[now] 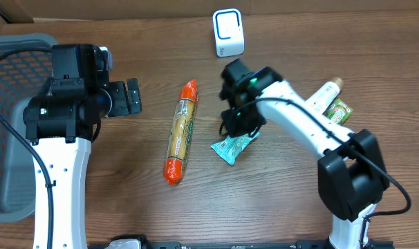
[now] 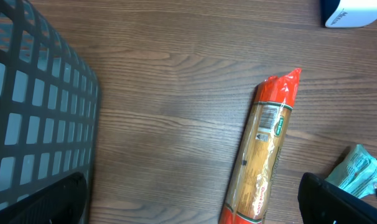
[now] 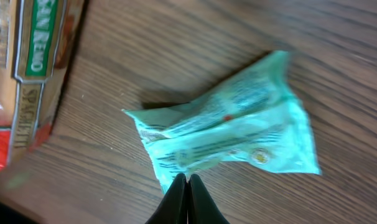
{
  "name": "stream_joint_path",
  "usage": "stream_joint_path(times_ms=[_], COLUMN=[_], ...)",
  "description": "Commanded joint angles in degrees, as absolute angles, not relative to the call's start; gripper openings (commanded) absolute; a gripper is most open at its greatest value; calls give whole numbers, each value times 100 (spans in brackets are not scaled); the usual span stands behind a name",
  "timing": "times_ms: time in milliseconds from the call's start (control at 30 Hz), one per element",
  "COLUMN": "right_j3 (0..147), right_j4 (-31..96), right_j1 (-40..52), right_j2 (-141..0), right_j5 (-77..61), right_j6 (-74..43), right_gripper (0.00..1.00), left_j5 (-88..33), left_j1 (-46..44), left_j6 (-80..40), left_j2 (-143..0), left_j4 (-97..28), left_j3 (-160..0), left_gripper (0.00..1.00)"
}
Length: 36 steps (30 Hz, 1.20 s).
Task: Scan the item barcode
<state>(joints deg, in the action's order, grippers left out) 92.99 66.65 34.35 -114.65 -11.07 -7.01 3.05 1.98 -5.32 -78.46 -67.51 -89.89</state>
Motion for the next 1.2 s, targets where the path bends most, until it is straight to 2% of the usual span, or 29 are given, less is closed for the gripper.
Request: stream_joint_path(times_ms=[0, 667, 1167], right_j3=[9371, 8829, 8807], right_j4=[6541, 5688, 5837], right_j1=[3704, 3938, 3938], right_j2=[-11585, -11681, -11865], right_j5=[-582, -401, -349], right_j6=[-591, -593, -589], right_gripper=[4, 4, 4], left_j5=[338, 338, 338], left_j1=[185, 185, 185], left_j6=[-381, -381, -381], left_j2=[-7863, -7863, -7863], left_j4=[-6729, -6729, -6729], left_j3=[-9089, -9089, -9089], left_gripper=[100, 100, 100])
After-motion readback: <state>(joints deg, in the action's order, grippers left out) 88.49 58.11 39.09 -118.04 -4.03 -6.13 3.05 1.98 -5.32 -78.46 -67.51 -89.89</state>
